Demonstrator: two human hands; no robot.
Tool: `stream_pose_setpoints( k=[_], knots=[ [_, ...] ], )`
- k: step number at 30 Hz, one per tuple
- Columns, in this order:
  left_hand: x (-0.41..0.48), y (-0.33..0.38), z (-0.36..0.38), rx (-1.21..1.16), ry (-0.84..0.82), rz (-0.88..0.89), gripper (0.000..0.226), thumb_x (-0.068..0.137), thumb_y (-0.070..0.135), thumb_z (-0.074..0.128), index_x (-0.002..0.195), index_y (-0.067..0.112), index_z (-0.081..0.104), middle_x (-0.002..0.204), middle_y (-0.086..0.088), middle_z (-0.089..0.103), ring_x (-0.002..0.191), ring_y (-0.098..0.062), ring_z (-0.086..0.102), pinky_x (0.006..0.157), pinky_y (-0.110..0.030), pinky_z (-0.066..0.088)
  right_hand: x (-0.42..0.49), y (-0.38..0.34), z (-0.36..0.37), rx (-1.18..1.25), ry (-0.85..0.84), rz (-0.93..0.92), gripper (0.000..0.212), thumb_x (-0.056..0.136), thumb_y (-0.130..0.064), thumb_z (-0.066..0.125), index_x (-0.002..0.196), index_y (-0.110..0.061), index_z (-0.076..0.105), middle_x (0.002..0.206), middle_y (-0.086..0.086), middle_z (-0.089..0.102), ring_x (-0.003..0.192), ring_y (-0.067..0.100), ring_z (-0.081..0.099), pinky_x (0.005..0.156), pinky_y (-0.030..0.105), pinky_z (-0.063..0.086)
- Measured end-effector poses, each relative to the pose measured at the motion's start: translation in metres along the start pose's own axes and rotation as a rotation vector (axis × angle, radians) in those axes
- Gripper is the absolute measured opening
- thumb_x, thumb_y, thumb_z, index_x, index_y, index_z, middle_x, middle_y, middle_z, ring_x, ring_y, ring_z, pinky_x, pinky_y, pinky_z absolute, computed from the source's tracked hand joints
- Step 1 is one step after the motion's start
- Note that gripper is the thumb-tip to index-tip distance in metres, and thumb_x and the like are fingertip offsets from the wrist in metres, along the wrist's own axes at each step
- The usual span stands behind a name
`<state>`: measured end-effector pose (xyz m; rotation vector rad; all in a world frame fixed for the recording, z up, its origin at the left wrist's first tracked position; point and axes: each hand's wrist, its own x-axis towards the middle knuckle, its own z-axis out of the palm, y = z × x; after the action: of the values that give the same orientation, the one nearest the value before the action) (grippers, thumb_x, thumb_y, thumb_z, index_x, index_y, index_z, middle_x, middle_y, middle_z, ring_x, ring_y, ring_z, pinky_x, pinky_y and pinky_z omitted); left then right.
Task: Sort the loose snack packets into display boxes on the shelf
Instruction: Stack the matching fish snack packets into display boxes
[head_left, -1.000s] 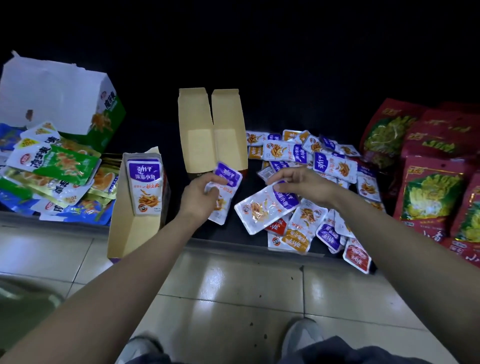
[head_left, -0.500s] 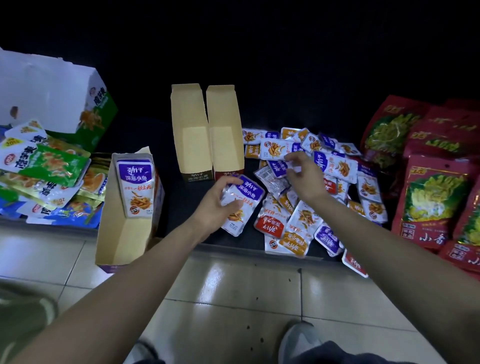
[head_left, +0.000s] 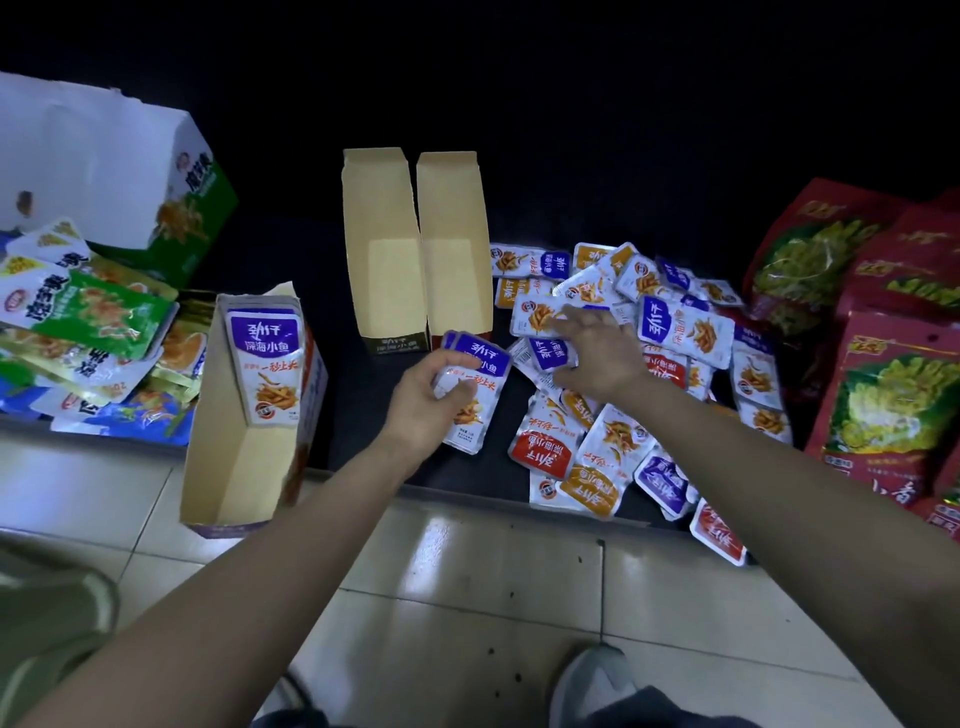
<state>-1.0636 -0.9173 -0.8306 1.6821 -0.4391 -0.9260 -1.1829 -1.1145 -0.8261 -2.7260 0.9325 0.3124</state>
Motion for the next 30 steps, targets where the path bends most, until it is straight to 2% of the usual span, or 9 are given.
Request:
stream_pose_setpoints(
  k=[2, 5, 9, 11, 17, 22, 24, 27, 30],
  knots=[
    [0.000, 0.001, 0.000, 0.007, 0.007, 0.002, 0.020, 0.092, 0.005, 0.063, 0.110, 0.014, 0.065, 0.107, -0.006, 0.068, 0.092, -0.018, 0.068, 0.070, -0.027, 0.058, -0.001, -0.002, -0.002, 0.002, 0.065, -0.032, 0.058, 0.086, -0.035, 0.066, 0.140, -0.029, 0.047, 0.140, 0.006, 0.046, 0.128, 0.027, 0.039, 0.103, 0.040, 0.034],
    [-0.001, 0.000, -0.002, 0.013, 0.014, -0.002, 0.020, 0.092, 0.005, 0.063, 0.109, 0.015, 0.065, 0.104, -0.004, 0.068, 0.088, -0.016, 0.068, 0.069, -0.027, 0.057, -0.012, -0.008, 0.003, 0.093, 0.126, -0.110, 0.051, 0.084, -0.042, 0.069, 0.129, -0.021, 0.055, 0.118, 0.006, 0.053, 0.113, 0.025, 0.050, 0.094, 0.035, 0.036],
    [-0.002, -0.002, -0.004, 0.037, 0.028, -0.006, 0.019, 0.092, 0.005, 0.063, 0.107, 0.016, 0.067, 0.103, -0.002, 0.068, 0.091, -0.021, 0.069, 0.074, -0.035, 0.059, -0.019, -0.007, 0.007, 0.181, 0.031, -0.035, 0.079, 0.079, -0.054, 0.070, 0.145, -0.025, 0.037, 0.145, 0.005, 0.037, 0.135, 0.025, 0.032, 0.110, 0.041, 0.024],
    [-0.001, -0.003, -0.005, 0.047, 0.035, -0.007, 0.019, 0.092, 0.006, 0.064, 0.105, 0.019, 0.067, 0.103, -0.002, 0.069, 0.091, -0.021, 0.069, 0.075, -0.036, 0.059, -0.021, -0.005, 0.005, 0.226, -0.009, 0.013, 0.085, 0.081, -0.053, 0.070, 0.150, -0.024, 0.029, 0.153, 0.005, 0.030, 0.141, 0.026, 0.025, 0.114, 0.042, 0.019],
    [-0.002, -0.002, -0.010, 0.068, 0.041, -0.002, 0.019, 0.093, 0.005, 0.062, 0.104, 0.019, 0.067, 0.104, -0.006, 0.069, 0.088, -0.021, 0.068, 0.075, -0.037, 0.059, -0.026, -0.002, 0.003, 0.398, -0.016, 0.075, 0.097, 0.070, -0.043, 0.084, 0.148, -0.024, 0.030, 0.147, 0.008, 0.037, 0.138, 0.028, 0.031, 0.113, 0.045, 0.031],
    [-0.005, 0.000, -0.016, 0.044, 0.022, -0.022, 0.022, 0.095, 0.002, 0.056, 0.099, 0.021, 0.066, 0.100, -0.006, 0.068, 0.079, -0.016, 0.065, 0.069, -0.030, 0.057, -0.034, 0.004, -0.002, 0.600, -0.031, 0.129, 0.093, 0.071, -0.043, 0.083, 0.146, -0.022, 0.034, 0.139, 0.007, 0.042, 0.128, 0.023, 0.041, 0.108, 0.045, 0.039],
    [-0.005, 0.002, -0.019, 0.043, -0.022, -0.032, 0.024, 0.096, 0.002, 0.053, 0.107, 0.021, 0.063, 0.101, -0.003, 0.066, 0.081, -0.016, 0.065, 0.069, -0.030, 0.057, -0.039, 0.005, -0.009, 0.737, -0.066, 0.163, 0.084, 0.076, -0.036, 0.081, 0.146, -0.024, 0.034, 0.139, 0.004, 0.039, 0.129, 0.022, 0.040, 0.108, 0.041, 0.039],
    [-0.009, 0.005, -0.023, 0.035, -0.131, -0.021, 0.035, 0.097, -0.001, 0.051, 0.125, 0.021, 0.052, 0.106, 0.002, 0.062, 0.089, -0.015, 0.065, 0.070, -0.028, 0.058, -0.049, 0.006, -0.025, 0.931, -0.191, 0.147, 0.066, 0.084, -0.021, 0.074, 0.141, -0.028, 0.041, 0.124, -0.006, 0.047, 0.123, 0.017, 0.046, 0.093, 0.026, 0.039],
    [-0.011, 0.010, -0.023, 0.011, -0.122, -0.037, 0.040, 0.097, -0.002, 0.050, 0.128, 0.023, 0.046, 0.104, 0.001, 0.063, 0.084, -0.013, 0.066, 0.063, -0.023, 0.058, -0.055, 0.007, -0.031, 0.861, -0.342, 0.012, 0.070, 0.082, -0.008, 0.073, 0.137, -0.038, 0.043, 0.133, -0.005, 0.045, 0.121, 0.013, 0.051, 0.087, 0.023, 0.047]
  ],
)
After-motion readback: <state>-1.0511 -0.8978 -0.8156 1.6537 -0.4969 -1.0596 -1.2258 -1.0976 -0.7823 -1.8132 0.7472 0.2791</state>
